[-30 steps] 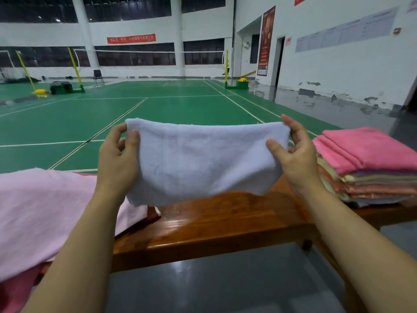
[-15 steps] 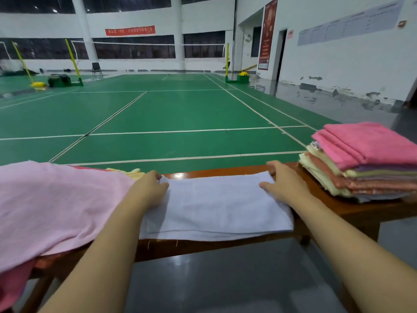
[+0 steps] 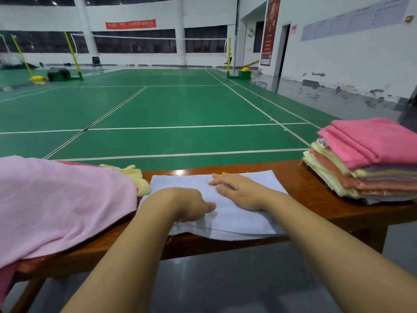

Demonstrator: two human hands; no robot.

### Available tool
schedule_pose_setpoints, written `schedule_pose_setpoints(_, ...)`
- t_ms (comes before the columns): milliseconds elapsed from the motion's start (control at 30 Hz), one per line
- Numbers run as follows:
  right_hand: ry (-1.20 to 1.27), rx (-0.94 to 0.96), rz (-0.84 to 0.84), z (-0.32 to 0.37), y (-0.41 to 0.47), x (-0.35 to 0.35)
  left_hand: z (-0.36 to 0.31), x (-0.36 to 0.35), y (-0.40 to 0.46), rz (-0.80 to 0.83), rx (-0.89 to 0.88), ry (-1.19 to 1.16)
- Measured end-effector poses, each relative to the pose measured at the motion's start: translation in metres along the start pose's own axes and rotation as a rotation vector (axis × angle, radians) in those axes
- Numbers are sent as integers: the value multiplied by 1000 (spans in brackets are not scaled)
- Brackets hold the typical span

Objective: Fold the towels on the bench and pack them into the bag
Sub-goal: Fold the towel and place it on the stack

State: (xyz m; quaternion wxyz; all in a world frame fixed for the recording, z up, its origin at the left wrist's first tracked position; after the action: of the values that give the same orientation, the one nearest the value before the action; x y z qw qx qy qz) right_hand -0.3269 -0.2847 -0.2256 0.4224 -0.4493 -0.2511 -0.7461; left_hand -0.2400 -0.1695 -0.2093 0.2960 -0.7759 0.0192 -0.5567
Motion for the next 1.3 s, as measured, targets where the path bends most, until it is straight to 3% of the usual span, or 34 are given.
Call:
schedule_pose_setpoints(200, -179, -212, -101, -14, -3, 7, 9, 1, 37, -198, 58, 158)
schedule_pose_setpoints(333, -328, -457, -62, -23, -25, 15, 13, 8, 46, -304, 132, -64)
schedule_pose_setpoints(467, -346, -628, -43, -32, -47, 27, -4, 14, 57, -319, -5, -68)
schedule_pose_setpoints(533, -245, -631, -51, -42, -49, 32, -6, 16, 64, -295, -58, -96)
schedule_pose_setpoints(600, -135, -624, -177, -56, -53, 45, -5, 22, 66, -316, -68, -144)
schedule_pose_setpoints(667, -97, -659, -310, -70, -62, 56, 8, 29, 66, -402, 45, -128)
schedule_pose_setpoints(767, -66, -740, -357, -78, -75, 58, 23, 30, 53, -505, 247, -13)
schedule_pose_setpoints(1000, 163, -690, -361, -69, -72, 54, -16, 12, 53, -406, 127, -194)
schedule_pose_setpoints(1133, 269, -623, -418, -74, -73, 51, -18, 20, 45, -435, 76, -382)
schedule_pose_setpoints(1300, 483, -527, -593, -86, -81, 52, -12, 22, 31, -504, 12, -809)
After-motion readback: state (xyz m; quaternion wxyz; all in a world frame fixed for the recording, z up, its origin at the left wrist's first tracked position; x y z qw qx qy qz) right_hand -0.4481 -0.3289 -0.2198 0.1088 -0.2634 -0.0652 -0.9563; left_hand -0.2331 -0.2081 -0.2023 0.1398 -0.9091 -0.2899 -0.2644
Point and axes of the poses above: each hand's wrist, its own y-axis towards the middle knuckle, its own x-axis out of the back of the hand, z = x × y, the point moved 9 cm from there along y, towards the middle knuckle
